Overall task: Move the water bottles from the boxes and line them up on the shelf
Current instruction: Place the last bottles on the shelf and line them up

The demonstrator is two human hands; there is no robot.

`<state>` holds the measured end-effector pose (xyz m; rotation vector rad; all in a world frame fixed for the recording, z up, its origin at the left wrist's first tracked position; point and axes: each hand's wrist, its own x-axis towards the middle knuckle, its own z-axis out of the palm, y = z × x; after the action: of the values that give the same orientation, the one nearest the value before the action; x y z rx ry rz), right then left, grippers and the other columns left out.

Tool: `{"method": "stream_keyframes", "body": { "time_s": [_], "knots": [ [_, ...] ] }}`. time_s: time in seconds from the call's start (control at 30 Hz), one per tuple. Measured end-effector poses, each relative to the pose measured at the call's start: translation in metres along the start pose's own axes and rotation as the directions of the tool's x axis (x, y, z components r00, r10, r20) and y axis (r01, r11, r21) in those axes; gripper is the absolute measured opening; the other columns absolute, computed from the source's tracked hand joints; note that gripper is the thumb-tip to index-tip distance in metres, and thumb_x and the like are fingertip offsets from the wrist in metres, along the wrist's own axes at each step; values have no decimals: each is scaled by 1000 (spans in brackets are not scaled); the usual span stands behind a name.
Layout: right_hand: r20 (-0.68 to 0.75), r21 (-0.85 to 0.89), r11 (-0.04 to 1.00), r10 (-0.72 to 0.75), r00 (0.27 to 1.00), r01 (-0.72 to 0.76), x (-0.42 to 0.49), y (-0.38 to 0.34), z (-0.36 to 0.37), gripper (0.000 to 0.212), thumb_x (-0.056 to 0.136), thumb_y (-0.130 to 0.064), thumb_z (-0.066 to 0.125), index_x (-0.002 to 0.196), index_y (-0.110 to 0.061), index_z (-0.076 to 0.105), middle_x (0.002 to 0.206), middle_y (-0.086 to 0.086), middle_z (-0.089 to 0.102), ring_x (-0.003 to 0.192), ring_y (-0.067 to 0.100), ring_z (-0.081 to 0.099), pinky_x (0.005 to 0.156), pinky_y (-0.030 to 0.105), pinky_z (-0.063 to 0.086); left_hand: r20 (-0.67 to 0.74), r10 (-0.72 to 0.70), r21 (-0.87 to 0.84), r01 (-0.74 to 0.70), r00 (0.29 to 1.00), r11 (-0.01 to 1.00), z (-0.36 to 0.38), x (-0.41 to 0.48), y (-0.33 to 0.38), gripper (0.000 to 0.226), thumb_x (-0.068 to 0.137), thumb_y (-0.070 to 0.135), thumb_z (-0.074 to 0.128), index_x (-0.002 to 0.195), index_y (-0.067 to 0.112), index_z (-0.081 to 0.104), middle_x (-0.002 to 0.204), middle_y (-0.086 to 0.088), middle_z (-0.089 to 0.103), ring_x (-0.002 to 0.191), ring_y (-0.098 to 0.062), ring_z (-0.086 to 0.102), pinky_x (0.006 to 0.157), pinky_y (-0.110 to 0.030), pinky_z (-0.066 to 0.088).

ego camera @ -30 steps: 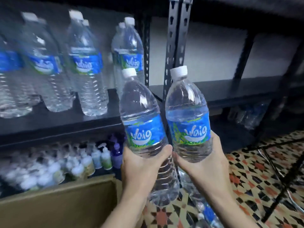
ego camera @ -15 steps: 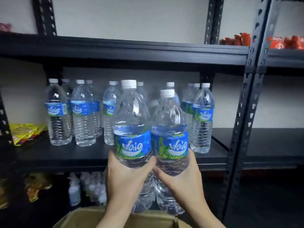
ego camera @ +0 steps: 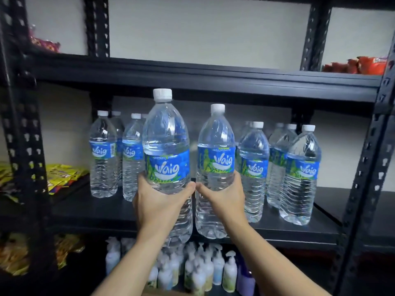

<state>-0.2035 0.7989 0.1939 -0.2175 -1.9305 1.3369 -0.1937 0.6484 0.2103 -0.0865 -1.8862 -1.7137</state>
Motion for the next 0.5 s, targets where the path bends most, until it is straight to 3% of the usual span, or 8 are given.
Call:
{"method": "stream_keyframes", "body": {
  "time_s": [0.13,0.23,0.37,0.5],
  "knots": [
    [-47,-18,999,40,998,-40,22,14,18,105,56,-54,89,140,-17,40,136,2,56,125,21,53,102,36,44,7,8,-12,-8,1000,1000,0,11,-5,73,49,40,95,102,30,45,82,22,52,91,-16,57,79,-24,39],
    [-72,-25,999,45,996,-47,37,18,26,103,53,-56,88,137,-19,42,130,1,60,120,22,57,99,39,47,13,15,-25,-15,1000,1000,-1,15,-12,74,49,38,95,105,31,47,83,25,53,89,-13,56,79,-22,38],
    [-100,-17,1000,7,995,-9,58,16,31,86,60,-42,91,129,-18,46,113,-7,60,105,15,58,85,28,42,27,15,-21,-15,1000,1000,-2,19,-19,74,49,39,95,105,30,48,85,26,55,88,-15,58,78,-24,39],
    [-108,-22,1000,-2,994,0,72,18,39,89,64,-42,89,135,-17,41,114,-9,51,105,12,51,87,26,36,27,-2,-25,2,1000,1000,-5,22,-26,74,47,43,95,105,28,51,90,20,63,93,-18,64,82,-30,47]
  ]
}}
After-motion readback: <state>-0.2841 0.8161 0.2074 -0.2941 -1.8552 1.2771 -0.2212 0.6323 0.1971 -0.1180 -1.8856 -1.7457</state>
